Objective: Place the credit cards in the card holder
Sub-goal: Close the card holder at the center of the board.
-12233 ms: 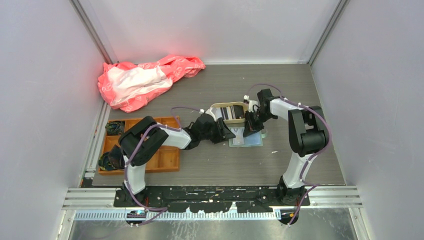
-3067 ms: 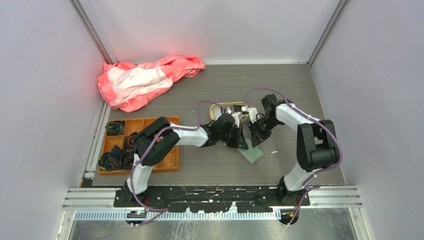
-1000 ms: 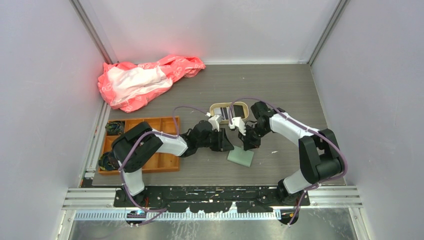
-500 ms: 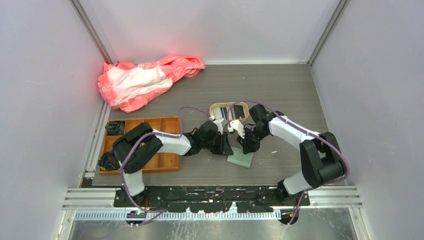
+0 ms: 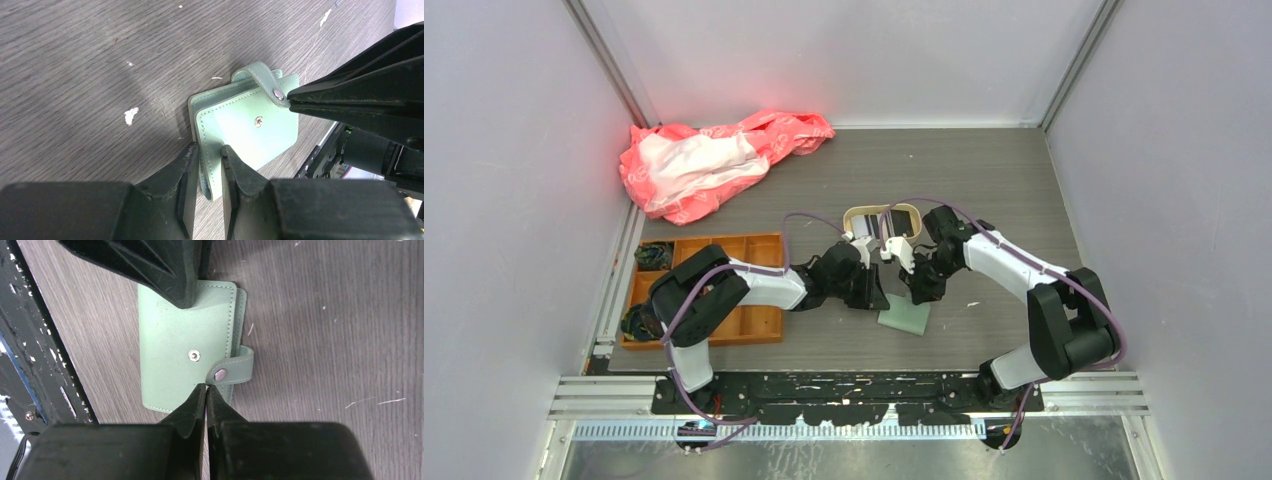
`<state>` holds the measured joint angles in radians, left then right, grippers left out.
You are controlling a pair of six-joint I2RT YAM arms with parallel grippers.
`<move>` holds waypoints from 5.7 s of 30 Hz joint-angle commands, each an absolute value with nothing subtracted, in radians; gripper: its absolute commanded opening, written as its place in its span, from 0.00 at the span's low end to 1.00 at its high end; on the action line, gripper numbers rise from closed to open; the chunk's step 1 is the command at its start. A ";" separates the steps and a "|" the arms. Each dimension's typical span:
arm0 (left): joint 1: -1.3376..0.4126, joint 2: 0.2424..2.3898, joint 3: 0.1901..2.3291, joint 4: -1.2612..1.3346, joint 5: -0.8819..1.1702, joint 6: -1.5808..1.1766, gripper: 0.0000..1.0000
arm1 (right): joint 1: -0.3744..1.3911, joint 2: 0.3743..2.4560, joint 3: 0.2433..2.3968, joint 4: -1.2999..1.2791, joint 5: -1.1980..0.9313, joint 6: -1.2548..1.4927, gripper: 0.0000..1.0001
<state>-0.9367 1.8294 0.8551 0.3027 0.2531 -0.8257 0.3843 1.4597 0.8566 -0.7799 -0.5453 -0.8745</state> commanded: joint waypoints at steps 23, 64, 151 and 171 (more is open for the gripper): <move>-0.940 1.799 0.881 0.305 0.255 -0.805 0.26 | 0.389 1.504 0.960 -0.719 -0.505 -0.798 0.36; -0.957 1.641 0.897 0.221 0.230 -0.839 0.32 | 0.390 1.473 0.934 -0.722 -0.530 -0.698 0.01; -0.911 1.881 0.916 0.354 0.469 -0.980 0.06 | 0.431 1.413 0.870 -0.729 -0.516 -0.716 0.01; -0.912 1.875 0.920 0.345 0.485 -0.980 0.03 | 0.478 1.369 0.832 -0.832 -0.552 -0.841 0.01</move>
